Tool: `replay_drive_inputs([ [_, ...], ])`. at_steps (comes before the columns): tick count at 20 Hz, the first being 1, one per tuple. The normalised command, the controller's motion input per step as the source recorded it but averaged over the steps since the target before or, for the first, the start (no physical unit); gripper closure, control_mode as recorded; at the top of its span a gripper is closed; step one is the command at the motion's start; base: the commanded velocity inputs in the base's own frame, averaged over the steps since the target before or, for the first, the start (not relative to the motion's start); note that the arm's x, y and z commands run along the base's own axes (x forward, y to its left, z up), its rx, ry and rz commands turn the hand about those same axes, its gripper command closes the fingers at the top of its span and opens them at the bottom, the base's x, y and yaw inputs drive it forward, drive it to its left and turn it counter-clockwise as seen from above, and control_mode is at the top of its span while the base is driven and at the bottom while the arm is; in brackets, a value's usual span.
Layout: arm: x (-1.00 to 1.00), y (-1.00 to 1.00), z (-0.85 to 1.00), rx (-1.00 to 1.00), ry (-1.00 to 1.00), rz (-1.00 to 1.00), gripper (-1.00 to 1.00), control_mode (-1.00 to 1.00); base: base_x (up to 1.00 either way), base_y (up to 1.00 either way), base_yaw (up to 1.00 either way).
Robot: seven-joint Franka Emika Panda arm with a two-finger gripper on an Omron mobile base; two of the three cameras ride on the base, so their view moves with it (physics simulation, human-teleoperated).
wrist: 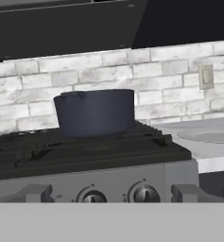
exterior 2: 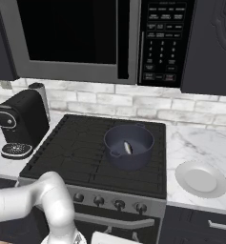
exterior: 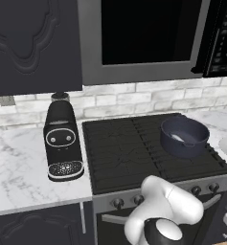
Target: Retrieve the frozen meat and place it in the pot on a burner. Then turn the burner on.
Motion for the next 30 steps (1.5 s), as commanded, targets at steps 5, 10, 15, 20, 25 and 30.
replay_drive_inputs([
  [5, 0.0, 0.04, -0.04, 0.0, 0.0, -0.06, -1.0, -1.0, 0.0, 0.0, 0.0],
  [10, 0.01, 0.0, -0.04, 0.0, 0.0, -0.03, -1.0, -1.0, 0.0, 0.0, 0.0],
  [15, 0.11, 0.0, -0.09, 0.0, 0.02, 0.0, -1.0, -1.0, 0.0, 0.0, 0.0],
  [20, 0.15, 0.0, -0.06, 0.0, 0.0, 0.05, -1.0, -1.0, 0.0, 0.0, 0.0],
  [25, 0.0, 0.0, -0.01, 0.0, 0.0, 0.0, -1.0, -1.0, 0.0, 0.0, 0.0],
  [30, 0.0, 0.0, -0.01, 0.0, 0.0, 0.0, -1.0, -1.0, 0.0, 0.0, 0.0],
])
